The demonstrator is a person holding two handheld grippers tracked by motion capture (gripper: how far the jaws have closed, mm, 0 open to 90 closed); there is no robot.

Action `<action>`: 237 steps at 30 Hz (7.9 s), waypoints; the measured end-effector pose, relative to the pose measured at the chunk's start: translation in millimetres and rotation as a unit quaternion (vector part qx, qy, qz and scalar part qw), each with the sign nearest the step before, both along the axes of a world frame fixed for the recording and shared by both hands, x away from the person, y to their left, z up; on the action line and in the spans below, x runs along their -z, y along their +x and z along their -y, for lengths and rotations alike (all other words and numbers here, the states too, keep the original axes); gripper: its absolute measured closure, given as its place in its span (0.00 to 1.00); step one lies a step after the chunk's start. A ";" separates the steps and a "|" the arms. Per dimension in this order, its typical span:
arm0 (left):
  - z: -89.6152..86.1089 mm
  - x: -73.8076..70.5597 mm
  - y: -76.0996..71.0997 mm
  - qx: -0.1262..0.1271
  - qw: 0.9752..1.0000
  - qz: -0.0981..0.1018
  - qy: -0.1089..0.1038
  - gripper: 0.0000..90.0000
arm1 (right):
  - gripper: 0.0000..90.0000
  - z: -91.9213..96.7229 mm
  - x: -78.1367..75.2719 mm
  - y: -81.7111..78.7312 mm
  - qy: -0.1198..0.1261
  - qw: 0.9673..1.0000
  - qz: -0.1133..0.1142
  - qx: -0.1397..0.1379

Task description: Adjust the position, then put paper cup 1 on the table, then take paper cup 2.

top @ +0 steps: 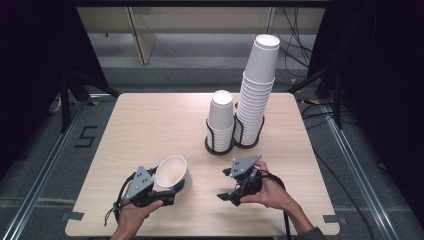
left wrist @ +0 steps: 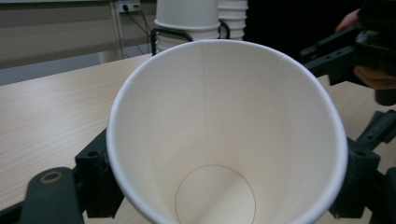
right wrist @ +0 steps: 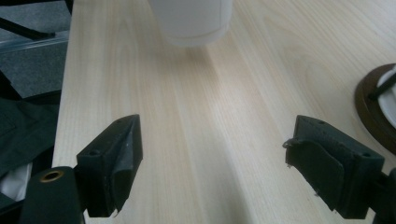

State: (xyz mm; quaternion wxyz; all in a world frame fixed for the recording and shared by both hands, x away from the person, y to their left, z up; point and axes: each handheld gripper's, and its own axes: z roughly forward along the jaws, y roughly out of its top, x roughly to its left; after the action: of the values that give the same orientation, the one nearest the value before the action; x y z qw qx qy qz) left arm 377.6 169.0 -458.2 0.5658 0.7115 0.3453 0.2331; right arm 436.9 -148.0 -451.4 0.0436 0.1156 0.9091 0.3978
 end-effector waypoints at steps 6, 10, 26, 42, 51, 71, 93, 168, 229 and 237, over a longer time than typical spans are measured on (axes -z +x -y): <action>-5.3 1.1 3.3 -0.019 1.000 -0.007 0.003 0.19 | 0.20 6.1 -0.3 -2.8 -0.019 0.999 0.010 0.024; -5.8 3.7 7.1 -0.023 1.000 -0.009 0.008 0.19 | 0.20 10.6 1.2 -2.9 -0.025 0.999 0.006 0.034; -16.8 2.4 28.7 -0.067 0.998 -0.009 0.020 0.19 | 0.20 27.1 1.9 -5.4 -0.023 0.997 0.011 0.075; -30.5 0.9 105.4 -0.132 0.990 -0.023 0.037 0.19 | 0.20 37.2 2.0 -7.6 -0.023 0.995 0.012 0.094; -40.6 4.4 148.6 -0.170 0.983 -0.035 0.059 0.18 | 0.21 42.5 4.5 -8.2 -0.030 0.995 0.008 0.098; -39.9 22.9 190.0 -0.191 0.976 -0.039 0.094 0.10 | 0.21 44.4 8.9 -9.9 -0.033 0.995 0.005 0.096; -53.7 25.8 153.5 -0.176 0.978 -0.085 0.076 0.16 | 0.21 52.9 6.1 -11.0 -0.026 0.994 0.006 0.103; -13.7 34.2 -9.0 -0.013 0.997 -0.070 0.020 0.16 | 0.18 103.6 -186.2 73.3 0.154 0.917 0.103 0.352; -7.3 36.1 -9.8 0.016 0.997 -0.066 0.040 0.16 | 0.20 105.7 -302.5 113.8 0.265 0.862 0.172 0.397; -5.4 36.1 -10.4 0.010 0.997 -0.066 0.040 0.16 | 0.20 131.4 -288.2 86.4 0.246 0.861 0.178 0.407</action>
State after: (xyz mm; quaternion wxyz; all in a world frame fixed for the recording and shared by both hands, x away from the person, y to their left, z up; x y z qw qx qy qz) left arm 367.2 174.4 -494.3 0.5153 0.7507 0.3656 0.1933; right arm 523.4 -279.3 -163.2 0.3326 0.4095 0.6303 0.5695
